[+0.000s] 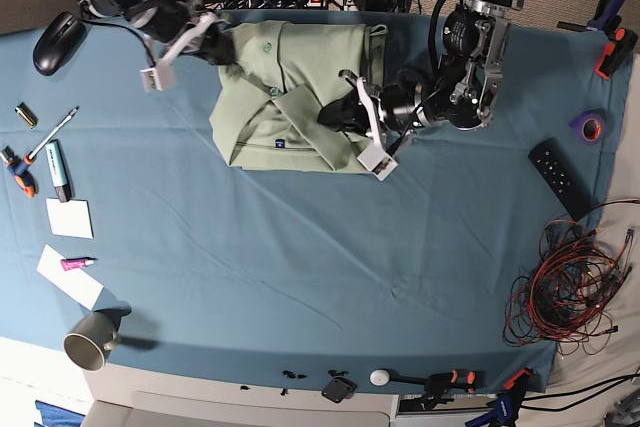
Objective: Fold the T-shirt properly
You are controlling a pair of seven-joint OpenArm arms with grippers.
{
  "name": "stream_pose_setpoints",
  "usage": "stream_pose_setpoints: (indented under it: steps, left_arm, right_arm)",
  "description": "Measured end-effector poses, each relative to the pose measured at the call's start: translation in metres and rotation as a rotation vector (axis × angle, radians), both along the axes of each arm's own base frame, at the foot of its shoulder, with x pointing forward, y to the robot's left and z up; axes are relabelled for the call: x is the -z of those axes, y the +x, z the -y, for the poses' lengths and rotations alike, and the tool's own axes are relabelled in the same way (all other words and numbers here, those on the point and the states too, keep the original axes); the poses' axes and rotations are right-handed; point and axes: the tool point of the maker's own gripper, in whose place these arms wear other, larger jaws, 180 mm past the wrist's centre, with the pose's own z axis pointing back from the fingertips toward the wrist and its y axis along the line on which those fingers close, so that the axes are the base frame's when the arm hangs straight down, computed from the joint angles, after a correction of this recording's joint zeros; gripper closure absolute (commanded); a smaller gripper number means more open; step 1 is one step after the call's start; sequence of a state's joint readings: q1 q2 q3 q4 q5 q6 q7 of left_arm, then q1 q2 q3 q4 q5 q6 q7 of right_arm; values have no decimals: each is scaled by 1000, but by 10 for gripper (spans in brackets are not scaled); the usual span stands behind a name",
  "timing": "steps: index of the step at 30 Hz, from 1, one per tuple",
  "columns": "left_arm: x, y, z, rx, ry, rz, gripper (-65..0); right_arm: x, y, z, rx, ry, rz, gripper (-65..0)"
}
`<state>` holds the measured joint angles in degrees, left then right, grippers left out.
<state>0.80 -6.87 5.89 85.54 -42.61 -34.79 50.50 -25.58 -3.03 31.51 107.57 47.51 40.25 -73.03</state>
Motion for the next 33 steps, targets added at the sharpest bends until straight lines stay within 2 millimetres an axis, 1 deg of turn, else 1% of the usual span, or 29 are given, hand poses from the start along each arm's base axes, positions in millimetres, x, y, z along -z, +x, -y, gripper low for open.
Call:
stream_pose_setpoints:
  steps: [3,5,8,11,14,17,21,23,24,27,30,33]
  left_arm:
    - [0,0,0,0,0,1,0]
    - [0,0,0,0,1,1,0]
    - [4,4,-4,-28,30,-11,0]
    - [3,17,-8,-54,63,5,0]
    - [-2,36,-19,-75,113,45,0]
    - [-11,55,-38,-101,163,86,0]
    - [-32,80,-58,-150,231,170,0]
    - [-42,87,-68,-172,241,201,0]
    - [-44,88,-76,-181,257,203,0]
    - [-42,83,-107,-205,305,164,0]
    - [-51,73,-135,-250,307,160,0]
    - [-64,58,-169,-327,312,177,0]
  right_arm:
    - [0,-2,17,41,-29,-9,0]
    - [2,-8,29,74,-50,-36,0]
    - [-1,-14,31,88,-14,-46,0]
    - [-7,-16,35,115,15,-28,0]
    - [-3,-29,41,126,6,-63,0]
    - [-3,-35,41,133,14,-71,0]
    - [-1,-39,40,128,16,-86,0]
    - [0,-43,40,124,16,-98,0]
    - [0,-45,40,123,16,-105,0]
    - [4,-58,40,122,15,-137,0]
    - [8,-76,40,119,8,-187,0]
    - [9,-89,48,103,-19,-218,0]
